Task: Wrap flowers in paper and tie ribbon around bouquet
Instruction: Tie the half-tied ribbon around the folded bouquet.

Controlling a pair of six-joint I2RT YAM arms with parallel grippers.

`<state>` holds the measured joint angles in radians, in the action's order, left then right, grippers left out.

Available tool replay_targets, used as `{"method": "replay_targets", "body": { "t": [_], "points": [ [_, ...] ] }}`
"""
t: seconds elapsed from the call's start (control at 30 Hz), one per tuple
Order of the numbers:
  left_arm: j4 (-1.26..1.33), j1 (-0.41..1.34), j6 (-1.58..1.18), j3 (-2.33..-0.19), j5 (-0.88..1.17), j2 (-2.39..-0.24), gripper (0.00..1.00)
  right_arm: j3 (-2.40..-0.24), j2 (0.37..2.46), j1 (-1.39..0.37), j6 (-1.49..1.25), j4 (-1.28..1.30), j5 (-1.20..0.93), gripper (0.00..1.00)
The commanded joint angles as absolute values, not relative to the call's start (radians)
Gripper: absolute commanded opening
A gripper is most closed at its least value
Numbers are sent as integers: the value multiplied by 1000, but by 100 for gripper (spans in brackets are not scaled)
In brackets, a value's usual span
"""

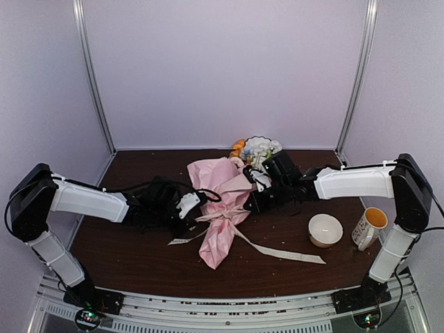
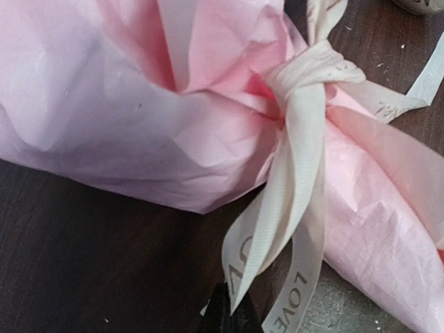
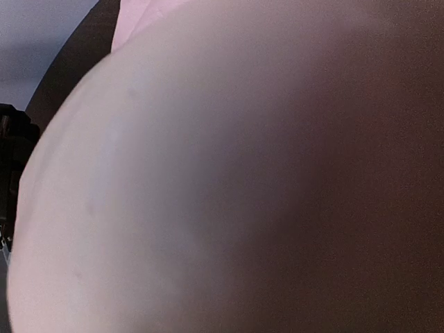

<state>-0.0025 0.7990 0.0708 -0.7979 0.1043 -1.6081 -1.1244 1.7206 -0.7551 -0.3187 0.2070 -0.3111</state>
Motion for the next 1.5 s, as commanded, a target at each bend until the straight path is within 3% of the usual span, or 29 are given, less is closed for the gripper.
{"method": "replay_targets", "body": {
  "t": [0.0,0.53,0.97,1.3,1.47],
  "points": [
    [-12,777,11,-759,63,-1592,0,-1045,1655,-735,-329,217,-264,0],
    [-19,746,-97,-679,18,-1592,0,-758,1546,-557,-371,154,-350,0],
    [-21,739,-110,-651,21,-1593,0,-752,1562,-497,-365,144,-344,0],
    [48,738,-89,-667,143,-1586,0,-858,1620,-502,-434,125,-422,0],
    [105,757,-115,-690,174,-1606,0,-831,1645,-505,-495,24,-519,21]
  ]
}}
